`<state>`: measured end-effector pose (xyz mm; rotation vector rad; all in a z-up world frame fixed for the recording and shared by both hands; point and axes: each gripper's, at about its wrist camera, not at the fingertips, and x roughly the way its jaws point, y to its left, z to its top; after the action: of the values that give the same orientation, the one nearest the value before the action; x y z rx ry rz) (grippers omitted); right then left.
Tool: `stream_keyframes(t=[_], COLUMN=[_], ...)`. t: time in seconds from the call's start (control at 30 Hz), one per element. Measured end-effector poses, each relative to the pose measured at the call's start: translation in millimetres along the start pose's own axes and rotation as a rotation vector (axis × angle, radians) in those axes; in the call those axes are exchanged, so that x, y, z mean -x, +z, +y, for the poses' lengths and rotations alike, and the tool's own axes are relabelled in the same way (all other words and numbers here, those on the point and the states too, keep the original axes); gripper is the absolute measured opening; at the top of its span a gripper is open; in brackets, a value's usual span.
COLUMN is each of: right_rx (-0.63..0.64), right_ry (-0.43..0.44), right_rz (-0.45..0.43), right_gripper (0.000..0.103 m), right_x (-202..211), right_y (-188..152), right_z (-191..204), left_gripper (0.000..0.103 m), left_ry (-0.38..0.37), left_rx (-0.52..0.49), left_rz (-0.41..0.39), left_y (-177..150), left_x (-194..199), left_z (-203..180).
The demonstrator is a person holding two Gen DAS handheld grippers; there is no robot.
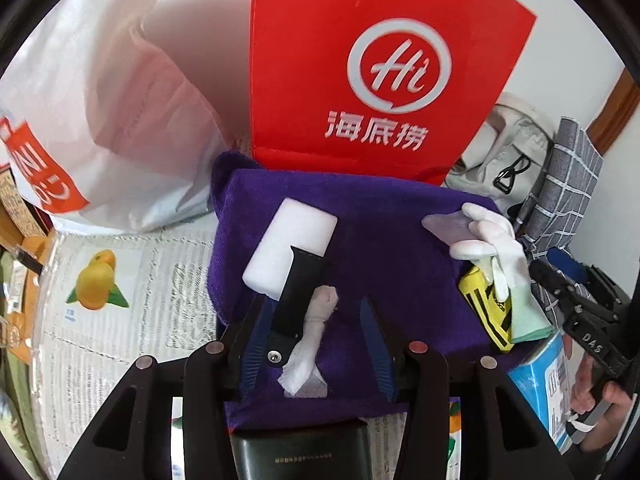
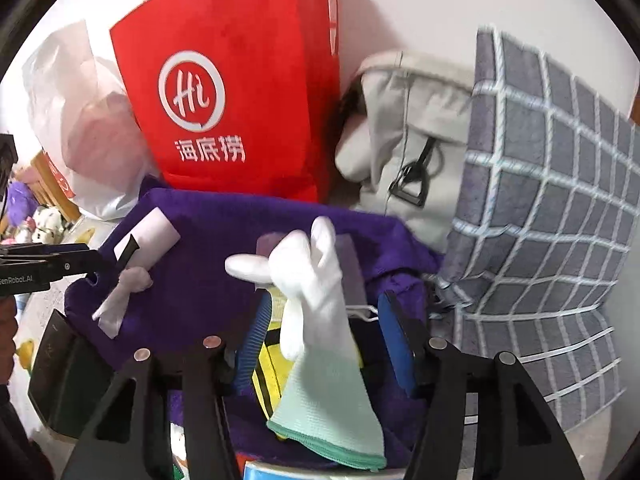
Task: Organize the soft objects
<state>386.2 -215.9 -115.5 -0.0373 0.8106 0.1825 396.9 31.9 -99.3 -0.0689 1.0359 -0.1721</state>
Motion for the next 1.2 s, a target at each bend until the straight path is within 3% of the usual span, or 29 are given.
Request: stream_keyframes(t=[0.13,0.27,0.47,0.63,0.73,0.9,1.03,1.2], right_rx=[-0.019,-0.032,-0.035,-0.014,0.081,0.154,0.230,0.281], right_ry=[-0.001,0.043,0.084,0.226,0.203,0.205,0.202,0.139], right_rz=[-0.074,-0.071,-0.033,0.041,0.044,0.049,0.047,0.052], right_gripper=[0.059,0.064,0.064,0.065,0.076,0.081,0.085,0.087], right_x=[35.0,60.8,96.9,115.1,119.1,118.2,116.0,102.2], right_y=[-1.1,-16.9,-68.1,-132.3,-169.4,-209.2,-231.8,-229.0], right_z=[5.2,17.4,41.2,75.4,102.6,124.2,140.5,150.7], left_gripper=[0.049,0.050,0.050,0.050,0.050,0.051,0.051,0.058], left_ry=[-0.018,-0.045,-0.029,-0.038,-0.020,0.052,0.019,-0.021], left_rx=[0.004,0.012,0.004,0.032,0.049,0.026,0.017,0.016], left_rz=[-0.041,-0.058,-0.097,-0.123,-0.121,-0.087,-0.065,-0.056], left_y=[-7.1,-28.4,-65.8,-98.2,-119.6,-154.0,-174.6,-187.5], left_x=[25.2,49.1,86.3,110.9,116.2,108.8,103.7,100.7], left_z=[-0.1,1.1,5.2,13.2,17.6,17.2,16.3,14.6])
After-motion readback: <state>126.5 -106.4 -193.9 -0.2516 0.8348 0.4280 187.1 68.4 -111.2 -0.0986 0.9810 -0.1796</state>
